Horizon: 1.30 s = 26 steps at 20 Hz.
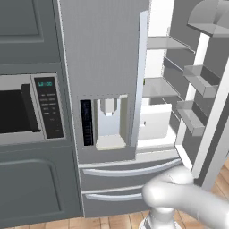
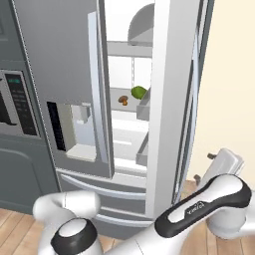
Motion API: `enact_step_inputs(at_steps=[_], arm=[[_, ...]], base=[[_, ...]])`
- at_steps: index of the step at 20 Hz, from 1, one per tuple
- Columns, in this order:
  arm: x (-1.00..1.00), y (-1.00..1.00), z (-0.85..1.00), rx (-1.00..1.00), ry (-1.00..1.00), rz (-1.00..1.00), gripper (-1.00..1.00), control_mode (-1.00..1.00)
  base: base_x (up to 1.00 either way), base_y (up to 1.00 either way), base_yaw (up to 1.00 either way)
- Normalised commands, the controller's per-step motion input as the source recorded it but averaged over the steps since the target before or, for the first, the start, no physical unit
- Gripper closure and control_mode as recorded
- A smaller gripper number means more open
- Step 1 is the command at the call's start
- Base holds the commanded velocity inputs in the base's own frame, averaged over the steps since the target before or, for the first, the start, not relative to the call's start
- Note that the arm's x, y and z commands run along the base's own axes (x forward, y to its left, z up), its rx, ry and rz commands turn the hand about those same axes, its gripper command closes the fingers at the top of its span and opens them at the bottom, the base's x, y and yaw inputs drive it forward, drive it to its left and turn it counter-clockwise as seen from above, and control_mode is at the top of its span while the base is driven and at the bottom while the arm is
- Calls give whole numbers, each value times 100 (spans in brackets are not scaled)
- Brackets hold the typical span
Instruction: Place the mushroom in the correct fridge rack based on whether it is a fruit or vegetable. Finally, close the fridge door.
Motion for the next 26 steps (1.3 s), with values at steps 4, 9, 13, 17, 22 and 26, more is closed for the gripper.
enact_step_inputs(at_steps=[4,9,13,17,22,26], arm=[[41,-37,-13,12,-3,22,-100,-100],[2,20,-19,1,-1,50,-100,-100],[4,59,-32,0,-1,53,-100,-100],[2,79,-36,0,-9,51,-100,-100],[33,88,-28,0,-24,43,-100,-100],[60,78,0,0,-44,28,-100,-100]], base=[[0,0,0],[0,0,0],[0,0,0],[0,0,0],[0,0,0],[0,0,0]])
